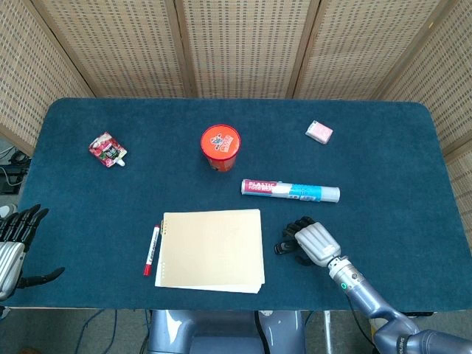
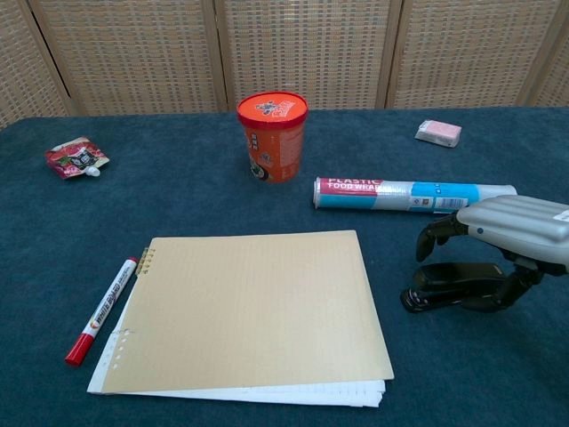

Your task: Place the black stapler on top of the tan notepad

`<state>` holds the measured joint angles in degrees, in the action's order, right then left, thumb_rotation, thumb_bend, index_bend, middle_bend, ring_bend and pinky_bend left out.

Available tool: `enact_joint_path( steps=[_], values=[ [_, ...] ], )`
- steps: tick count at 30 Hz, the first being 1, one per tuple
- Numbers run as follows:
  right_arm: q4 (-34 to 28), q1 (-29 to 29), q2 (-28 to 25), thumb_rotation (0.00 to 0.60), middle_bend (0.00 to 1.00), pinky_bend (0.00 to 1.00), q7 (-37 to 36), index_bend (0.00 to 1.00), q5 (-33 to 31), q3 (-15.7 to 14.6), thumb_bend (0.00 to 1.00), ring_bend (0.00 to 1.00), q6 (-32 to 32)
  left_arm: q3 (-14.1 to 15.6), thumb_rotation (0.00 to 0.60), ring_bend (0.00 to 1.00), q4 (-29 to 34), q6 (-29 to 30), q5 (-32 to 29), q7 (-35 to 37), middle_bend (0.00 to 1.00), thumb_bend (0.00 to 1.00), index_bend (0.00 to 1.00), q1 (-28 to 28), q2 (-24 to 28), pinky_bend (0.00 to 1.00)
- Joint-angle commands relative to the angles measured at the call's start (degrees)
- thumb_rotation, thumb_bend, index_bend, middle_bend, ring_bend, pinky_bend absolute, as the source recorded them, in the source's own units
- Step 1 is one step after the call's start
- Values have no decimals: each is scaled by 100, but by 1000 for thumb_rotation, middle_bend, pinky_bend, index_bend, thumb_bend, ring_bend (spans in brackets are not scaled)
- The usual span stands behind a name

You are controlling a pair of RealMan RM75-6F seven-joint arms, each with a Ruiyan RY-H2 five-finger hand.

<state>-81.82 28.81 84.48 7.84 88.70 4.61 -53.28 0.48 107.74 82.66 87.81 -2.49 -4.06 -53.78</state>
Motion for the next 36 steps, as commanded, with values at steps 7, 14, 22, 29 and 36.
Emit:
enact_joint_path(
  steps=[7, 14, 22, 29, 36],
  values=[
    [421, 117, 330, 600, 434, 306, 135, 404, -158, -64, 415, 340, -5, -19, 600, 0, -6, -75, -88, -72, 0, 0, 0, -42, -38, 0],
    [756, 137, 503, 600, 541, 372, 81, 528, -86, -191, 449, 442, -116, -23, 600, 0, -3, -112, -136, -107, 0, 0, 0, -61, -55, 0],
    [732, 233, 404, 600, 599, 410, 31, 591, 154, -179, 486, 506, -433, -38, 600, 0, 2, -157, -193, -12, 0, 0, 0, -86, -23, 0],
    [-145, 621, -73, 600, 599, 410, 372, 589, 301, 103, 498, 507, -371, -61, 600, 0, -9, -221, -253, 151, 0, 0, 0, -121, 37, 0],
    [-1011, 1316, -239, 600, 599, 410, 1364, 589, -293, 584, 508, 507, 518, -94, 600, 0, -36, -344, -337, 333, 0, 0, 0, -191, 94, 0]
  ],
)
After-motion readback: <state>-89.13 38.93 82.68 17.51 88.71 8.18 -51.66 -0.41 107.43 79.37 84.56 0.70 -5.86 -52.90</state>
